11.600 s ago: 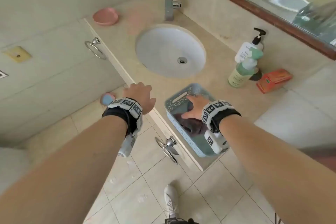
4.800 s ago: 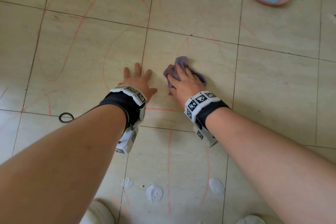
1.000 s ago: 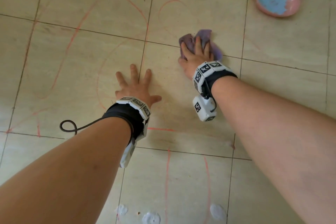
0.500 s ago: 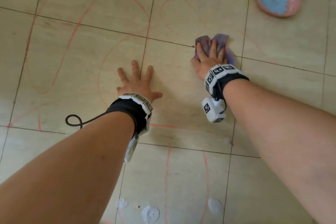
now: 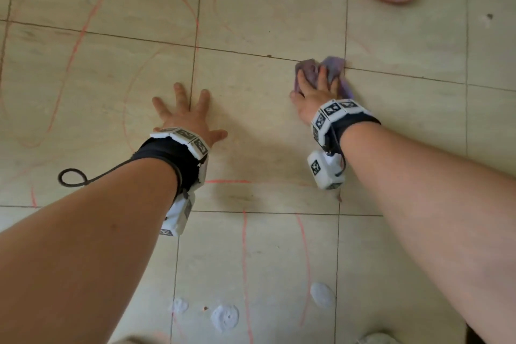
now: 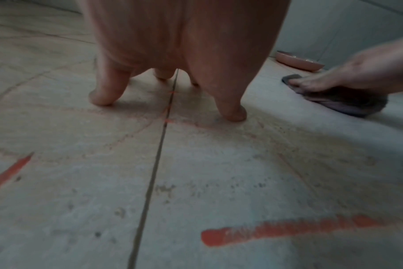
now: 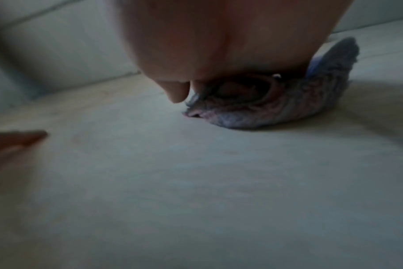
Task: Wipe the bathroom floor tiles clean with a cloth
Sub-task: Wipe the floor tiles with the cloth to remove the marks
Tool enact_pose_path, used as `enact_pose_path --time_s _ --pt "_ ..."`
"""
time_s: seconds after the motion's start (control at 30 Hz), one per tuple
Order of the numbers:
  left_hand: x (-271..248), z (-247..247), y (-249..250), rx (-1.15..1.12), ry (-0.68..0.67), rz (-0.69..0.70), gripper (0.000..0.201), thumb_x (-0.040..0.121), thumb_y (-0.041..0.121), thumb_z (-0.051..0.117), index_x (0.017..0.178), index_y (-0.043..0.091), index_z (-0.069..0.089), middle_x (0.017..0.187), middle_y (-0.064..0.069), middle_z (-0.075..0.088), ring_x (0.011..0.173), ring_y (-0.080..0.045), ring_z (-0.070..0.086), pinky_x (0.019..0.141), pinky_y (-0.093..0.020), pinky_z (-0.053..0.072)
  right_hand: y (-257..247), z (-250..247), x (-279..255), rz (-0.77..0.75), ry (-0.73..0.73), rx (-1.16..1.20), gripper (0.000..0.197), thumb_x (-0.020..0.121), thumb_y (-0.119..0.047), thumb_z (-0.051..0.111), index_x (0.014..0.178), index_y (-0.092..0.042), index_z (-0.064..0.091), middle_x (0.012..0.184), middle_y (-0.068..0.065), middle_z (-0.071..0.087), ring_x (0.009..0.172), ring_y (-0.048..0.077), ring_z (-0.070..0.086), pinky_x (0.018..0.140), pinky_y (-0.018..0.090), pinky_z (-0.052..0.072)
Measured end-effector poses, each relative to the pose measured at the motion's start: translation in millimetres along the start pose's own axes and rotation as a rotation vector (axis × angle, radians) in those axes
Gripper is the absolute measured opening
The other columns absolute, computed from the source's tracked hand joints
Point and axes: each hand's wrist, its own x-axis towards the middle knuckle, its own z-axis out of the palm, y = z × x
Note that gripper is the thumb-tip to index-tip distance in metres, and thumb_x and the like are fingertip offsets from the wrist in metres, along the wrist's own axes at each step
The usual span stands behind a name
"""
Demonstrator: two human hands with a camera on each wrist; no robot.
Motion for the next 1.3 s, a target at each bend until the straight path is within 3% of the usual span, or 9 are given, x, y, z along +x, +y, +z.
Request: enact_pose_path --time_s 0.1,0.2,0.4,0.57,0.73,0.9,1.0,1.17,1.3 --pt "-1.1 0.3 0.5 0.008 0.016 -0.006 0.092 0.088 0.066 0.051 0.154 0.039 -0.007 0.161 -0.005 -0.022 0.143 -0.052 -0.012 0.114 -0.065 0.018 -26.8 29.0 -21.6 -0.225 0.034 -0.009 0.057 0.101 -0.049 0.030 0.153 -0.045 0.006 0.162 -0.005 -0.019 0.147 0.030 -0.019 0.119 0.051 -0.002" --pt "-1.2 3.4 3.0 -0.020 0.078 -0.022 0.085 0.088 0.067 0.049 0.153 0.037 0.003 0.162 -0.006 -0.016 0.143 -0.052 -0.009 0.114 -0.065 0.017 8.0 68.4 -75.1 -0.350 0.036 -0.036 0.055 0.101 -0.047 0.031 0.153 -0.043 0.013 0.163 -0.005 -0.013 0.149 0.026 -0.015 0.119 0.049 -0.001" --pt "-2.1 2.8 99.8 0.058 0.117 0.198 0.092 0.089 0.064 0.051 0.155 0.036 -0.006 0.161 -0.004 -0.025 0.147 -0.038 -0.017 0.113 -0.065 0.018 145.3 44.3 -70.0 0.074 -0.053 0.030 0.058 0.100 -0.050 0.020 0.153 -0.042 -0.002 0.160 -0.004 -0.024 0.147 0.027 -0.021 0.121 0.049 -0.001" --pt "10.3 22.8 140.3 0.106 0.085 0.172 0.096 0.084 0.069 0.056 0.152 0.038 -0.003 0.159 -0.010 -0.023 0.143 -0.051 -0.013 0.104 -0.071 0.025 103.5 29.5 -28.4 0.103 0.058 0.184 0.060 0.100 -0.047 0.031 0.153 -0.042 0.004 0.161 -0.001 -0.020 0.147 0.033 -0.019 0.120 0.049 -0.002" --pt "8.1 22.8 138.9 0.124 0.092 0.166 0.093 0.085 0.069 0.054 0.151 0.038 -0.004 0.159 -0.009 -0.025 0.143 -0.050 -0.014 0.102 -0.072 0.026 127.3 69.6 -95.8 -0.065 -0.035 0.014 0.067 0.098 -0.051 0.034 0.153 -0.041 -0.004 0.158 0.000 -0.029 0.147 0.030 -0.022 0.120 0.049 -0.003" --pt "4.9 21.1 142.4 0.108 0.074 0.166 0.092 0.085 0.067 0.055 0.151 0.038 -0.002 0.158 -0.010 -0.025 0.143 -0.050 -0.015 0.103 -0.072 0.025 193.8 50.6 -74.6 0.209 -0.053 0.065 0.063 0.095 -0.056 0.008 0.155 -0.036 0.003 0.161 0.004 -0.020 0.147 0.035 -0.015 0.120 0.053 0.001" --pt "3.6 22.4 142.7 0.104 0.089 0.162 0.091 0.086 0.067 0.054 0.151 0.037 -0.002 0.158 -0.011 -0.025 0.143 -0.050 -0.015 0.105 -0.072 0.022 167.8 24.7 -32.0 0.336 0.058 0.230 0.060 0.099 -0.050 0.027 0.154 -0.038 0.005 0.162 0.004 -0.017 0.147 0.036 -0.014 0.118 0.050 0.003" --pt "4.6 21.8 142.2 0.100 0.097 0.166 0.092 0.086 0.067 0.054 0.152 0.037 -0.002 0.158 -0.011 -0.025 0.143 -0.050 -0.014 0.106 -0.073 0.023 100.2 52.9 -54.7 0.011 0.040 0.124 0.063 0.100 -0.051 0.027 0.154 -0.038 -0.002 0.160 0.002 -0.025 0.146 0.035 -0.022 0.119 0.051 -0.004" --pt "4.1 19.3 141.4 0.084 0.076 0.182 0.092 0.086 0.067 0.054 0.152 0.037 -0.003 0.158 -0.010 -0.027 0.143 -0.049 -0.017 0.107 -0.073 0.020 144.6 81.2 -98.4 0.012 -0.020 0.039 0.066 0.098 -0.050 0.027 0.154 -0.037 -0.006 0.159 0.003 -0.027 0.147 0.031 -0.021 0.120 0.051 0.001"
